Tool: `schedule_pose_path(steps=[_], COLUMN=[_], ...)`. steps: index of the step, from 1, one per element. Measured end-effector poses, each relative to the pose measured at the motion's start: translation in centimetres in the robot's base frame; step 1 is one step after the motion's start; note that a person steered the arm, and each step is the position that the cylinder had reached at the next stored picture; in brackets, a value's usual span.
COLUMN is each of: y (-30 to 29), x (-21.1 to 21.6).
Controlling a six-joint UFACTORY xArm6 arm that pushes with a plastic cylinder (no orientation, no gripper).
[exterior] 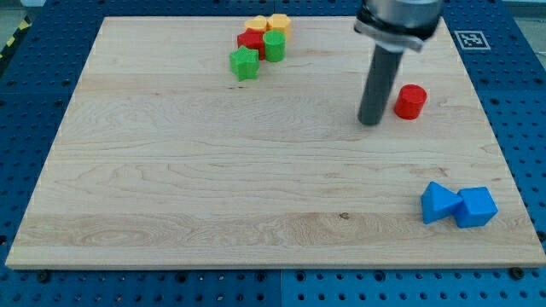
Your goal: Point at the blue cube
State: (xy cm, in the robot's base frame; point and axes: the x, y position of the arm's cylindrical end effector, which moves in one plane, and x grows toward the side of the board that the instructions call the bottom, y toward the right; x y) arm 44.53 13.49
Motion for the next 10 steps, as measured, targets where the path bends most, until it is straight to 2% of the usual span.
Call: schedule_pose_path(steps=[2, 3, 5, 6, 7, 9, 10], y=[1.9, 6.8, 10.4, 17.0, 18.8, 17.0, 16.9], x=[2.4, 5.0, 5.8, 7.3, 11.2, 13.7, 13.6])
